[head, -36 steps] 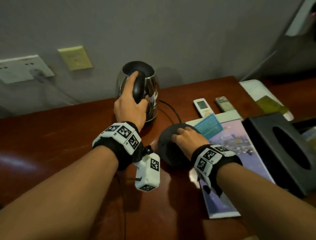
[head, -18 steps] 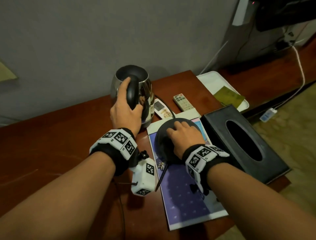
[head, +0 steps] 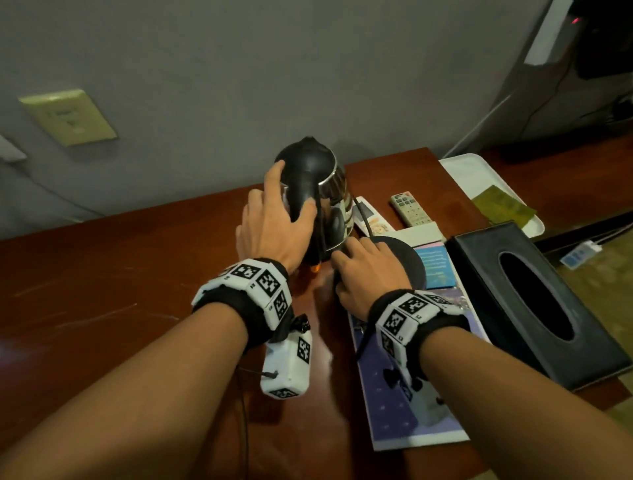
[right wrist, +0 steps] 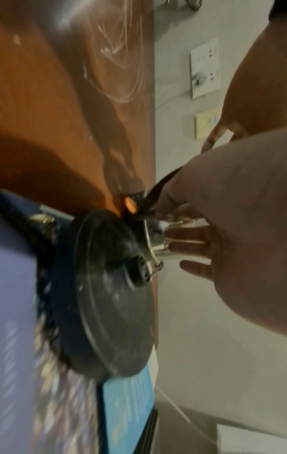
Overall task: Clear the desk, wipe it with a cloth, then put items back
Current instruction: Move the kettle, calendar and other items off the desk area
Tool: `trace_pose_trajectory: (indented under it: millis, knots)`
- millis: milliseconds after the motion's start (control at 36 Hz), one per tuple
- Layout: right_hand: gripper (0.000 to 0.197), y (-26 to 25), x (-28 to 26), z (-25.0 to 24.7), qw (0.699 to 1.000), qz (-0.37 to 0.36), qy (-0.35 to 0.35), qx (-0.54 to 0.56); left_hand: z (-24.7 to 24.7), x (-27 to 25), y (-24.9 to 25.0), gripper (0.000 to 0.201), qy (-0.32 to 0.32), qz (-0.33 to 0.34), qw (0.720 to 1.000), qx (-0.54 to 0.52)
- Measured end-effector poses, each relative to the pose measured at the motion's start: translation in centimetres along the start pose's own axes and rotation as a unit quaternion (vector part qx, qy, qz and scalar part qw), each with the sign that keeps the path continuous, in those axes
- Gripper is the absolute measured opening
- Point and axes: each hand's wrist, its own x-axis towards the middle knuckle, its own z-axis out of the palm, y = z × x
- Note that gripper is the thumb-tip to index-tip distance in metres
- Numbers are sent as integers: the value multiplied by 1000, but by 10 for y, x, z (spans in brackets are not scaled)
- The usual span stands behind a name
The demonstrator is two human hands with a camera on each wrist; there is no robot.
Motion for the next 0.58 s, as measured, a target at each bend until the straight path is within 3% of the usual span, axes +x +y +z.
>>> trace_pose_trajectory:
  millis: [83, 250, 417, 583]
  knots:
    - [31, -22, 8, -7, 1000, -25, 2, 6, -26, 2, -20, 58, 24, -21, 999, 17]
    - [30, -66, 9, -12, 996, 20, -45, 71, -76, -8, -61, 54, 70, -81, 993, 49]
    - [31, -137, 6, 7, 978, -111, -172, 27, -127, -38, -104, 50, 128, -143, 980, 55]
    - [27, -234, 11, 6, 963, -199, -183, -13, -205, -89, -193, 54, 169, -222, 953, 116]
